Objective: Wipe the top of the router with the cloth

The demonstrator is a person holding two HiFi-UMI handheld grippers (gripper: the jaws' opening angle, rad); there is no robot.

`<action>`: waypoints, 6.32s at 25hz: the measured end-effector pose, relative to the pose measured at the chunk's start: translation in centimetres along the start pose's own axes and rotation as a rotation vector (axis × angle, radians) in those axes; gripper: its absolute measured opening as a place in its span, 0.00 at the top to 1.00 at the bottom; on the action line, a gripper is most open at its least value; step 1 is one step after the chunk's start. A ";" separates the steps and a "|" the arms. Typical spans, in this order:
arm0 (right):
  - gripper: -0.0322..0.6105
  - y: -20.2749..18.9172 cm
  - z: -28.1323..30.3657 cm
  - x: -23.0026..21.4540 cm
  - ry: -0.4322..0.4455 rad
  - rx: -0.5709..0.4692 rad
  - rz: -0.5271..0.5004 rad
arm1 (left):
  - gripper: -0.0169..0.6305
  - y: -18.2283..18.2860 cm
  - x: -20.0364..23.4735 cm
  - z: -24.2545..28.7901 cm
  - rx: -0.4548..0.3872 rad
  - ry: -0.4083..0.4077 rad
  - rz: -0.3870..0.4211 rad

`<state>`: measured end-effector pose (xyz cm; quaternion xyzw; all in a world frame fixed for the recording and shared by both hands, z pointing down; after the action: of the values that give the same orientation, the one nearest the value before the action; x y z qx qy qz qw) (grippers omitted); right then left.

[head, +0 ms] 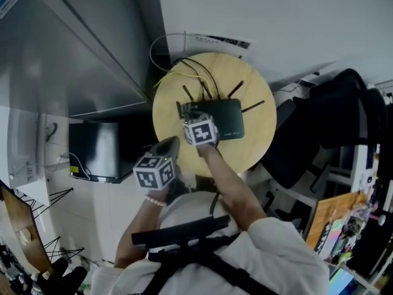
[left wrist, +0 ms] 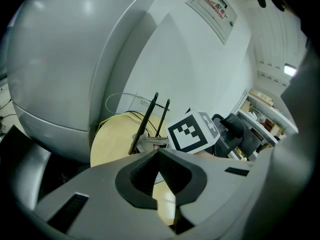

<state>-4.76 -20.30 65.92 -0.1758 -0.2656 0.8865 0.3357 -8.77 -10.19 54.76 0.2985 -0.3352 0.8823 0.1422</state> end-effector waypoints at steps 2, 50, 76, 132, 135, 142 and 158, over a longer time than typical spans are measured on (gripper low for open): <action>0.89 -0.6 0.2 -0.2 -0.005 0.026 -0.010 | 0.98 -0.1 -0.3 0.3 0.005 -0.007 0.005; 0.89 -10.4 -9.0 -16.0 -0.325 0.106 0.078 | 0.98 -1.3 -4.1 4.6 0.106 -0.103 0.083; 0.89 -6.3 -3.5 -2.7 -0.091 0.087 -0.056 | 0.98 -2.1 -0.4 0.9 0.059 -0.022 0.026; 0.89 -15.4 -11.2 -11.8 -0.263 0.144 0.071 | 0.98 -3.2 -0.6 1.1 0.107 -0.059 0.064; 0.89 -14.6 -10.4 -9.8 -0.230 0.134 0.049 | 0.98 -3.4 -0.4 0.9 0.108 -0.058 0.066; 0.89 -12.2 -8.3 -4.0 -0.133 0.107 -0.029 | 0.98 -3.4 0.3 -0.1 0.101 -0.045 0.057; 0.89 -9.0 -4.2 4.7 0.037 0.109 -0.148 | 0.98 -2.6 1.9 -1.4 0.075 -0.022 0.043</action>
<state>-1.52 -9.88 67.29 -0.1536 -0.2229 0.8690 0.4143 -9.66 -7.19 56.43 0.3061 -0.3095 0.8937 0.1083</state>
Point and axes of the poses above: the fingertips, and each gripper's own axes: z forward along the fingers, x to its left, y out of its top, the point moved 2 cm from there along -z, backward along the fingers, and after that the axes turned 10 degrees about -z, right-handed, at the moved point
